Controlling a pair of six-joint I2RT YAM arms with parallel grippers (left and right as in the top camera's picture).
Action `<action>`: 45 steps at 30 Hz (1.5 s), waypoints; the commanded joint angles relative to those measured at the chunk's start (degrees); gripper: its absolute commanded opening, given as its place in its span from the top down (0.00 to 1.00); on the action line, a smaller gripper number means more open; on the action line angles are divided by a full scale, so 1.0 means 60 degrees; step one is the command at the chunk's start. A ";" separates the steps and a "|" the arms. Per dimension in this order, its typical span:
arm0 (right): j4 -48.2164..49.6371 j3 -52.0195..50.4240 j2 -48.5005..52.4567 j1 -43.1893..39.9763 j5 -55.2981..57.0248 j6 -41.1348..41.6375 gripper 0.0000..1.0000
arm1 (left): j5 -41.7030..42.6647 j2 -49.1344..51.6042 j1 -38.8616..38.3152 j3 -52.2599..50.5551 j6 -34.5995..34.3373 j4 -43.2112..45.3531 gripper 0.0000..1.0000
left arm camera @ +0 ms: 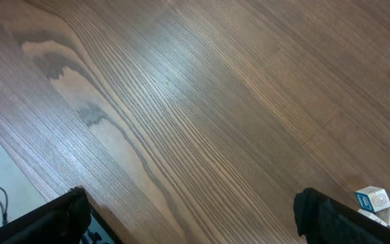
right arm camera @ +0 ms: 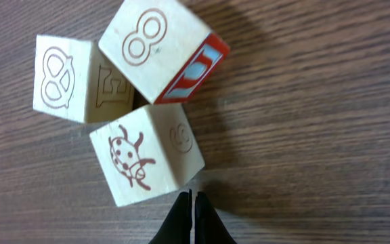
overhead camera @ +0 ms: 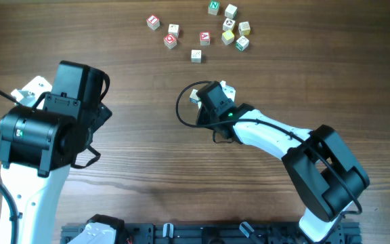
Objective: Form a circle
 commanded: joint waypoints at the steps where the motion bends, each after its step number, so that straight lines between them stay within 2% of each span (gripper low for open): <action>1: -0.0040 -0.0055 0.0204 0.0124 -0.0667 -0.0178 0.95 | -0.0029 -0.0062 0.0076 0.0025 0.0015 -0.0004 0.00; 5: -0.0047 -0.0055 -0.0339 0.0612 -0.0499 -0.0302 0.95 | -0.0029 -0.0062 0.0076 0.0025 0.0015 0.0000 0.00; 9: 0.0058 -0.0055 -0.0914 0.1133 0.0601 -0.0594 0.95 | -0.0029 -0.0062 0.0076 0.0025 0.0015 0.0000 0.00; 14: 0.1049 -0.0055 -0.0900 0.1100 0.0882 -0.1770 0.95 | -0.0029 -0.0062 0.0076 0.0025 0.0015 0.0000 0.00; 20: 0.1617 -0.0055 -0.0535 0.1009 0.1180 -0.2455 0.96 | -0.0029 -0.0062 0.0076 0.0025 0.0015 0.0000 0.00; 45: 0.1796 0.0244 0.0251 0.0703 0.1151 -0.2699 0.95 | -0.0029 -0.0062 0.0076 0.0025 0.0015 -0.0004 0.00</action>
